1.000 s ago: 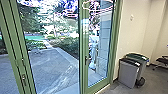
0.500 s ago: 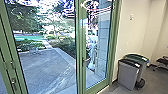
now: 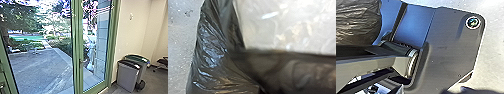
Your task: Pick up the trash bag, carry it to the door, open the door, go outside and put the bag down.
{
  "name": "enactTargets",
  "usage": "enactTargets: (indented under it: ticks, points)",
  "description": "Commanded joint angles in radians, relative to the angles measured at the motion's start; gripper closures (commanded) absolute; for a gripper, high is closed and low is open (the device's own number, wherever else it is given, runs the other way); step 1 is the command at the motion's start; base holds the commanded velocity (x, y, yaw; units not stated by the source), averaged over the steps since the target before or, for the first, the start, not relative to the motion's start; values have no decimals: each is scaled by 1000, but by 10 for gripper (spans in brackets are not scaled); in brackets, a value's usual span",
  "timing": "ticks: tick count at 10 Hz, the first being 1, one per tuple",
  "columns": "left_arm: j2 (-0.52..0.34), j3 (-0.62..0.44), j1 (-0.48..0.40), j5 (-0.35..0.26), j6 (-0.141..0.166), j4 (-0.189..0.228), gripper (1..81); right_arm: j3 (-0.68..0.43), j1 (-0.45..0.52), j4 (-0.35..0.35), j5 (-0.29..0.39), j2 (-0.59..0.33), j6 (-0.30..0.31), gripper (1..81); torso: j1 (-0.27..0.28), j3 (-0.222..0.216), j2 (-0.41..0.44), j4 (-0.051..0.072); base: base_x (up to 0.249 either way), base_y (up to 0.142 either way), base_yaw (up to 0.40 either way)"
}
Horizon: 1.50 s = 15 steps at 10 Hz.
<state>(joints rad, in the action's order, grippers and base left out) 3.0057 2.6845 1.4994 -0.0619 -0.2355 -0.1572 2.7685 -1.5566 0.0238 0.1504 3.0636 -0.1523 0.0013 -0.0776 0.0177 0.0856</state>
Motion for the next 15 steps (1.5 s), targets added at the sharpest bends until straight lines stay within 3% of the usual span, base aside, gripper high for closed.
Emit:
enactTargets:
  ticks: [1, 15]
  points:
    - [0, -5, -69, -55, -7, 8, 811, 0, 59, -7, 58, 5, -1, 10, 0, 0, 0, 0, 134, -95, 0]
    - [0, -6, -69, -55, -7, 8, 811, 2, 58, -7, 58, 5, -1, 10, 0, 0, 0, 0, 134, -66, 0]
